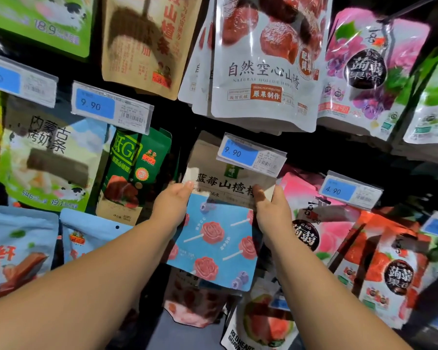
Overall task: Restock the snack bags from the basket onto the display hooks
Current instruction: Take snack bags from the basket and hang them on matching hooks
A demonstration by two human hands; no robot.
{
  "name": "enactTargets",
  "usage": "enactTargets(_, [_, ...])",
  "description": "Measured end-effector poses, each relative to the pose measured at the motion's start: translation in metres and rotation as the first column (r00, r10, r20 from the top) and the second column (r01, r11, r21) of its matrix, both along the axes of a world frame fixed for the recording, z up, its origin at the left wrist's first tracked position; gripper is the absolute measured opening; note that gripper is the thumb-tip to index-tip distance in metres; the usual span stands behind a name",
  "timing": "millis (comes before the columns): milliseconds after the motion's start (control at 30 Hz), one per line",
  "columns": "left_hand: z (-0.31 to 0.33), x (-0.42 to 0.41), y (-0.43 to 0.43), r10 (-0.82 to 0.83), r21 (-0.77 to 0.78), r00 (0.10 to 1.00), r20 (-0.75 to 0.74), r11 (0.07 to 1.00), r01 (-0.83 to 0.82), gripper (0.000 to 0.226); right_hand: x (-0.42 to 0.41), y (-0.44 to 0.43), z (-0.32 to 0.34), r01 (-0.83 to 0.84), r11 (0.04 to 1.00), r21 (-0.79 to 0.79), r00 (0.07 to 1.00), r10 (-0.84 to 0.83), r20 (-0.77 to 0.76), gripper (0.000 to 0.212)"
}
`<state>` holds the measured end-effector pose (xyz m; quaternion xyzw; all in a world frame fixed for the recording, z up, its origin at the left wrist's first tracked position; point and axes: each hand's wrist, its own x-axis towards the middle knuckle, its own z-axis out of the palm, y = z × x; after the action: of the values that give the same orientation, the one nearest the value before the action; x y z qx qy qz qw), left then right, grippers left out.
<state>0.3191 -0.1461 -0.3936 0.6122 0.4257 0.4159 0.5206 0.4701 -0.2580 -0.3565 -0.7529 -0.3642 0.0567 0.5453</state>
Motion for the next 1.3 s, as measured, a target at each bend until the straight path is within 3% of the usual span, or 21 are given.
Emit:
enactTargets(67, [-0.003, -0.004, -0.007, 0.028, 0.027, 1.000, -0.007, 0.999, -0.028, 0.042, -0.008, -0.008, -0.004, -0.005, 1.000, 0.018, 1.000, 0.005, 0.002, 0.018])
enactTargets(233, [-0.010, -0.013, -0.026, 0.142, 0.068, 0.989, -0.039, 0.988, -0.139, 0.024, -0.020, -0.032, -0.015, -0.005, 1.000, 0.024, 0.999, 0.005, 0.033, 0.020])
enactTargets(400, [-0.008, -0.015, -0.060, 0.340, 0.196, 0.925, -0.170, 0.932, -0.306, 0.068, -0.026, -0.064, -0.027, -0.005, 1.000, 0.012, 0.999, 0.006, -0.053, 0.044])
enactTargets(467, [-0.007, -0.010, -0.081, 0.351, 0.312, 0.928, -0.125, 0.902, -0.299, 0.066, -0.024, -0.086, -0.029, -0.026, 0.999, 0.027, 0.996, 0.028, -0.082, 0.045])
enactTargets(633, [-0.013, 0.031, -0.136, 0.067, 0.490, 0.986, -0.150, 0.872, 0.016, 0.042, -0.007, -0.152, -0.028, 0.034, 0.999, 0.027, 0.999, -0.033, -0.040, 0.028])
enactTargets(733, [-0.013, 0.065, -0.180, -0.178, 0.524, 0.966, -0.187, 0.814, 0.252, 0.027, 0.013, -0.199, -0.027, 0.122, 0.992, 0.032, 0.993, -0.121, -0.012, 0.020])
enactTargets(867, [-0.024, 0.116, -0.241, -0.469, 0.451, 0.835, -0.289, 0.703, 0.550, 0.017, 0.044, -0.276, -0.025, 0.280, 0.960, -0.010, 0.957, -0.278, 0.080, 0.012])
enactTargets(1000, [-0.038, 0.155, -0.308, -0.694, 0.389, 0.625, -0.358, 0.497, 0.775, 0.014, 0.077, -0.365, -0.042, 0.408, 0.895, -0.181, 0.913, -0.405, 0.058, 0.008])
enactTargets(1067, [-0.042, 0.171, -0.337, -0.707, 0.396, 0.546, -0.451, 0.390, 0.832, 0.013, 0.090, -0.410, -0.055, 0.443, 0.851, -0.281, 0.894, -0.444, 0.064, 0.008])
enactTargets(1167, [-0.049, 0.189, -0.359, -0.570, 0.431, 0.530, -0.628, 0.314, 0.846, 0.019, 0.101, -0.466, -0.073, 0.471, 0.746, -0.471, 0.874, -0.466, 0.136, 0.009])
enactTargets(1300, [-0.067, 0.200, -0.359, -0.435, 0.384, 0.449, -0.780, 0.235, 0.893, 0.049, 0.115, -0.518, -0.103, 0.348, 0.594, -0.725, 0.924, -0.348, 0.159, 0.023])
